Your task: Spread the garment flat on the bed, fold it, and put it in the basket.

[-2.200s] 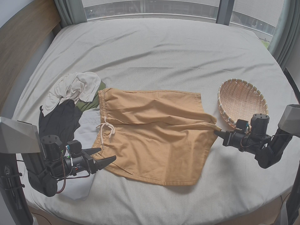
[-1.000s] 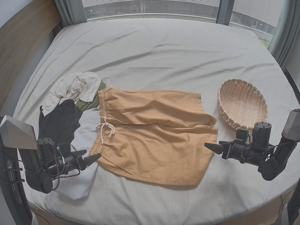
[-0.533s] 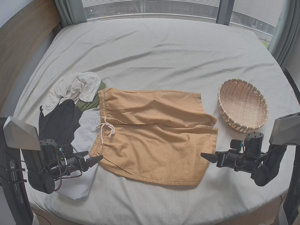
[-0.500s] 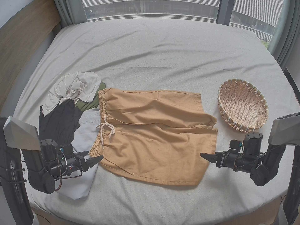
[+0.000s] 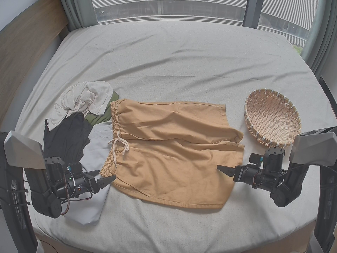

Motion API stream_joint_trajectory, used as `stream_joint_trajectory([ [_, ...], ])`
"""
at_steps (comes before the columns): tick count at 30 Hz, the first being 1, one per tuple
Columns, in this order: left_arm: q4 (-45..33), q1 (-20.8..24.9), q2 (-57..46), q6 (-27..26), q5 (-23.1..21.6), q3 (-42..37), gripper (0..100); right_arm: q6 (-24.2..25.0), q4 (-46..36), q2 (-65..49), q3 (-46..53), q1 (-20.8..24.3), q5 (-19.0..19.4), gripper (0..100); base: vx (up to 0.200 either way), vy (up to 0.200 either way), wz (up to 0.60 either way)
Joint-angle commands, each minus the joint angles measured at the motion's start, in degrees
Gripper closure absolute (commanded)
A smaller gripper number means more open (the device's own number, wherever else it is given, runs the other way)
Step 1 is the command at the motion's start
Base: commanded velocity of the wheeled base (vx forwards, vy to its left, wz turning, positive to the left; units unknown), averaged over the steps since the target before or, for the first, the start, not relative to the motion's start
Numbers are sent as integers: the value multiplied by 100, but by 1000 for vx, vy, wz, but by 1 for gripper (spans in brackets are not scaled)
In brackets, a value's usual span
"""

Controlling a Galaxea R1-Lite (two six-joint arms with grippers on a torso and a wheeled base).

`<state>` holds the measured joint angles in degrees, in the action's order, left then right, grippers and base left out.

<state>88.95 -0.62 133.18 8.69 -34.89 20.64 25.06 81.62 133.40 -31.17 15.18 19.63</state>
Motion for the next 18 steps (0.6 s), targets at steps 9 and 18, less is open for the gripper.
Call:
stream_joint_trajectory([
  [9,17,9,-47,1,-9,19,0,297,645,-561,1043,82,507,0,0,0,0],
  [18,17,18,-108,1,-9,19,0,807,645,-1238,1579,82,885,0,0,0,0],
])
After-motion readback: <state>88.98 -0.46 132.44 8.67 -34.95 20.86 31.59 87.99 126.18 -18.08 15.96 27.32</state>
